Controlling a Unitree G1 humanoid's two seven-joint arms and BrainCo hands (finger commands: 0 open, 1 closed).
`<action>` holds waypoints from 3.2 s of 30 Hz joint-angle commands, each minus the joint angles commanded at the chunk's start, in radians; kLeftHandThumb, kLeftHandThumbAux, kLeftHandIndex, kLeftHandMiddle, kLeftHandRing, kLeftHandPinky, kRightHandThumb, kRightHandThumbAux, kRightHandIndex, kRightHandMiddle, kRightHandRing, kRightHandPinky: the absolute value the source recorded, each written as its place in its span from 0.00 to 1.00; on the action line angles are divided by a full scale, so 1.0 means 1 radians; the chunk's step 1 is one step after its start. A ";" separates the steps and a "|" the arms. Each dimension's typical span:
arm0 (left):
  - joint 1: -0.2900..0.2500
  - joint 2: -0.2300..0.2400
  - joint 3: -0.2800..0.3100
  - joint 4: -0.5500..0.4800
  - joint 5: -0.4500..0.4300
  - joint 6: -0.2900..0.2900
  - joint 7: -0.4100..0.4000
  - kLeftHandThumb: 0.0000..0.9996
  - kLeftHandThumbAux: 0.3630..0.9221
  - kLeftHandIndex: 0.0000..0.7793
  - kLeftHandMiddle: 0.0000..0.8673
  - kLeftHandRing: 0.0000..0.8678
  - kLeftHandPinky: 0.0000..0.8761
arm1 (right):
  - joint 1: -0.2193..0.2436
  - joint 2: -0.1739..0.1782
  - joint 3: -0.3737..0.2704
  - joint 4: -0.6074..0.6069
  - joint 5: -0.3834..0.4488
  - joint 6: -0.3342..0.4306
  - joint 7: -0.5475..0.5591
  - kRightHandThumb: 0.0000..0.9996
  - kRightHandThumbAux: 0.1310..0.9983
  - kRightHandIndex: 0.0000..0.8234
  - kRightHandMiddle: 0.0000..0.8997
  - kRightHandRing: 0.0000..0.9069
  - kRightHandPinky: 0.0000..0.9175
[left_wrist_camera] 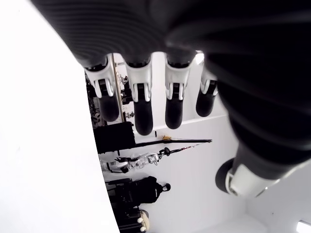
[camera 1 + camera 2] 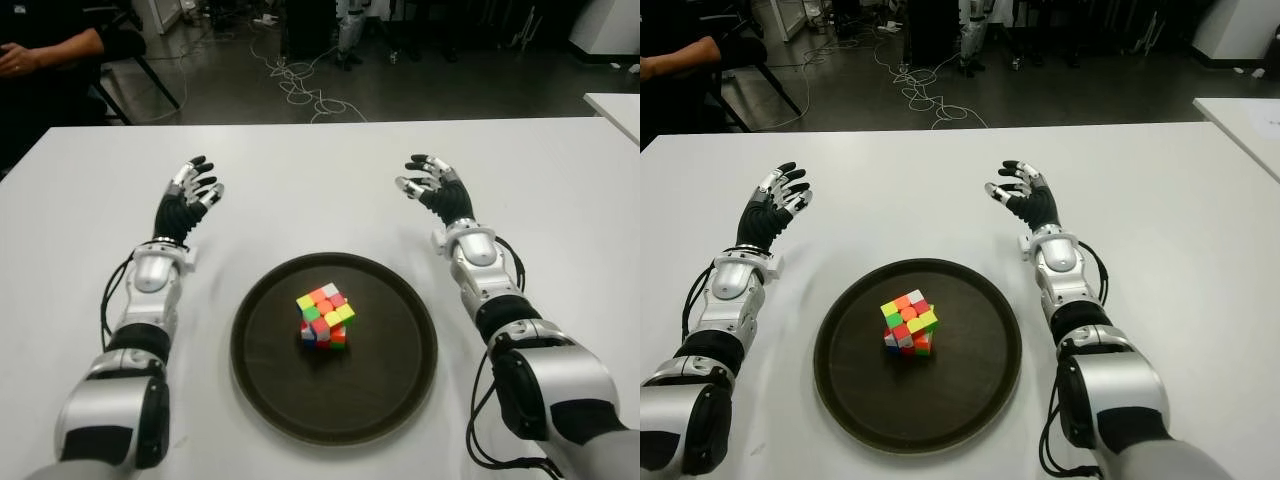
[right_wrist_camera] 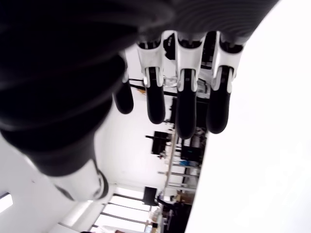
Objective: Pick up the Rubik's Cube and put it in the plate
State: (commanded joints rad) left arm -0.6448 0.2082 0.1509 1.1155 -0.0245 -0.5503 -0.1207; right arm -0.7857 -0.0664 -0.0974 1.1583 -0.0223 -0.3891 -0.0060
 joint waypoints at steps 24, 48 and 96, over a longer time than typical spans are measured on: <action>0.004 -0.007 0.011 0.000 -0.007 0.012 0.015 0.00 0.58 0.15 0.20 0.16 0.11 | -0.039 0.018 -0.048 0.051 0.010 0.049 -0.187 0.10 0.83 0.39 0.44 0.48 0.52; 0.004 0.008 0.014 0.009 0.000 0.010 0.012 0.00 0.58 0.14 0.19 0.17 0.13 | -0.002 0.032 -0.026 0.025 -0.017 -0.084 -0.248 0.48 0.77 0.47 0.48 0.52 0.54; 0.022 0.001 0.043 -0.010 -0.028 -0.022 0.012 0.00 0.50 0.12 0.18 0.15 0.10 | 0.047 0.049 -0.020 -0.082 -0.023 -0.062 -0.293 0.68 0.70 0.50 0.48 0.51 0.53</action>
